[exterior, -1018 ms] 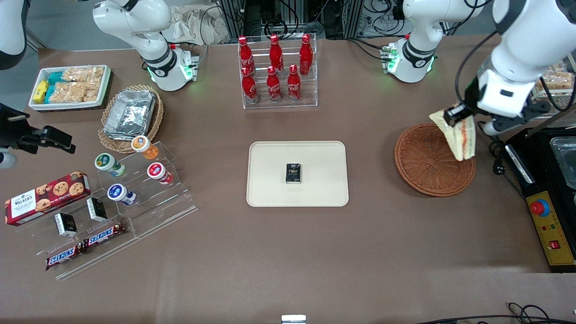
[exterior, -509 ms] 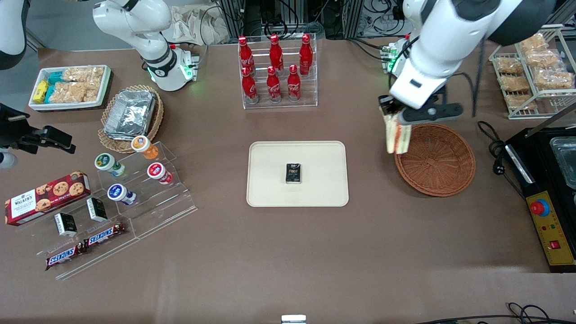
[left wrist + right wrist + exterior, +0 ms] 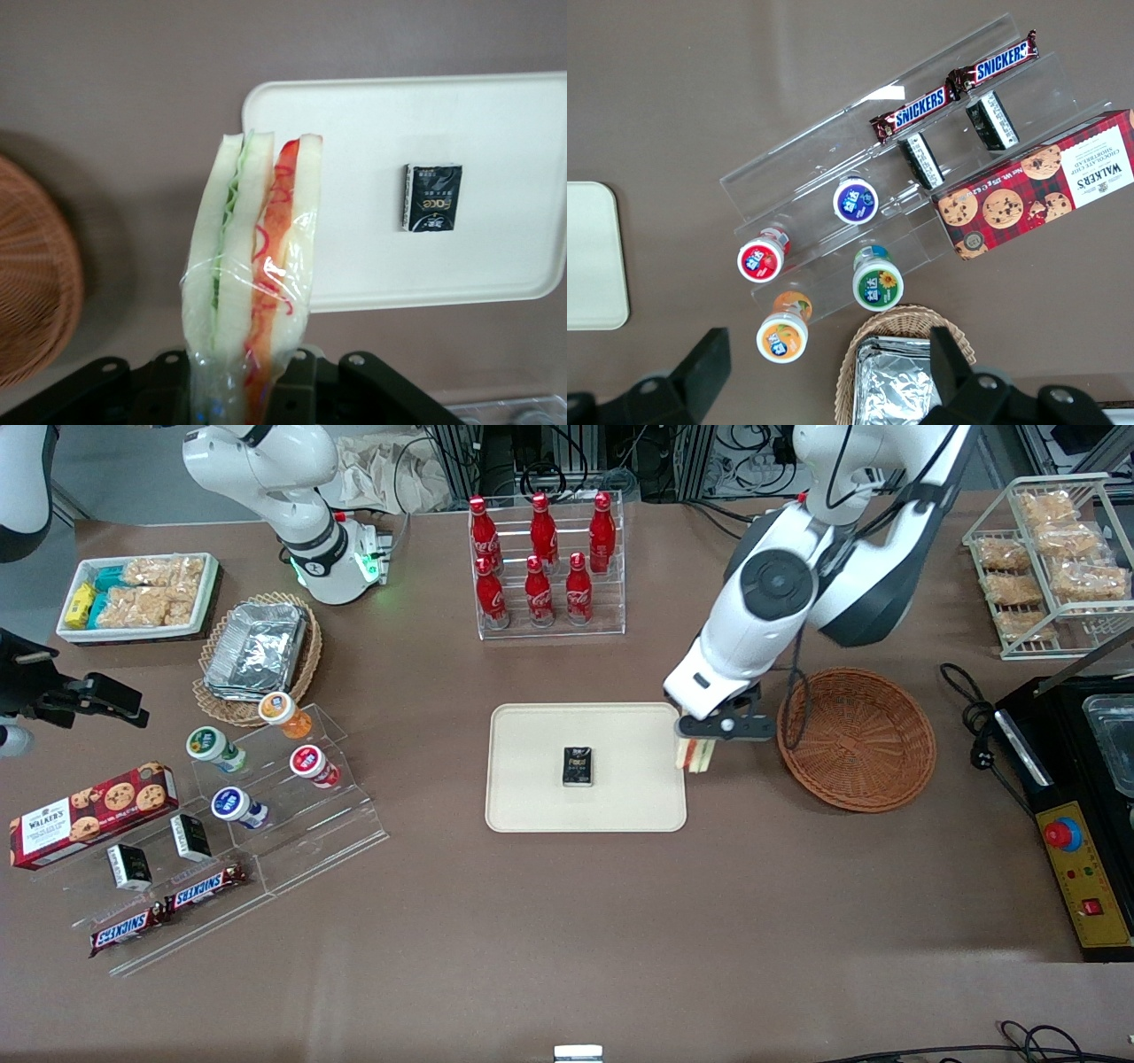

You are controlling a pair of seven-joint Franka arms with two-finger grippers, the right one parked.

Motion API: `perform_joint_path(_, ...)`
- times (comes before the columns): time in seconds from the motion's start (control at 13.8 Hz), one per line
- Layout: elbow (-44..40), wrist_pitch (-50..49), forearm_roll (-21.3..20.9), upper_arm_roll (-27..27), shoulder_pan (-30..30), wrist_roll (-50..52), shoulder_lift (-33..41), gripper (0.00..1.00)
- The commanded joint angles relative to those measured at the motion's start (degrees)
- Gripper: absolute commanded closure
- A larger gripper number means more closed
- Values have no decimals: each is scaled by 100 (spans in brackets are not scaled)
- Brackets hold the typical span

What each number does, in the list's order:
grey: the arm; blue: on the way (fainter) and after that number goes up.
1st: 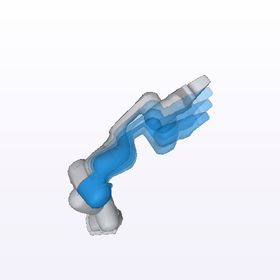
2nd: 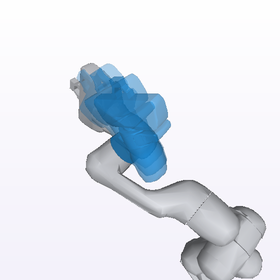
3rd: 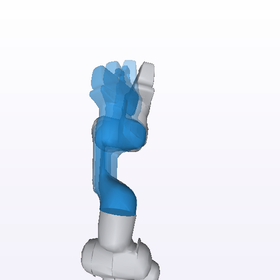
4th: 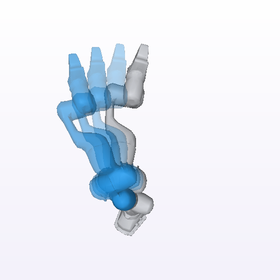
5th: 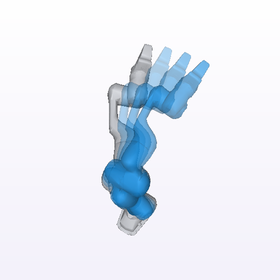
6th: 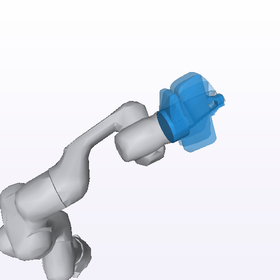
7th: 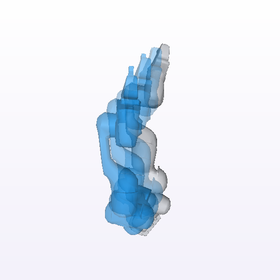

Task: Place sandwich from basket to tray
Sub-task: 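Carry the sandwich over the white tray beside the black packet, then lower the sandwich onto the tray and open the left gripper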

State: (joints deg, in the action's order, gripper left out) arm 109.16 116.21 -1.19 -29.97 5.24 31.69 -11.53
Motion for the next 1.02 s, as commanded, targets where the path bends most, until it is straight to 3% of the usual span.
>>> perform_joint_path(0.0,71,629,-494,-18,178,266,-646,100)
perform_joint_path(0.29,79,1148,-1286,-9,310,926,-1430,100)
perform_joint_path(0.87,-52,1580,-2042,9,469,1736,-2186,98)
perform_joint_path(0.95,-70,1580,-2139,9,460,1736,-2213,51)
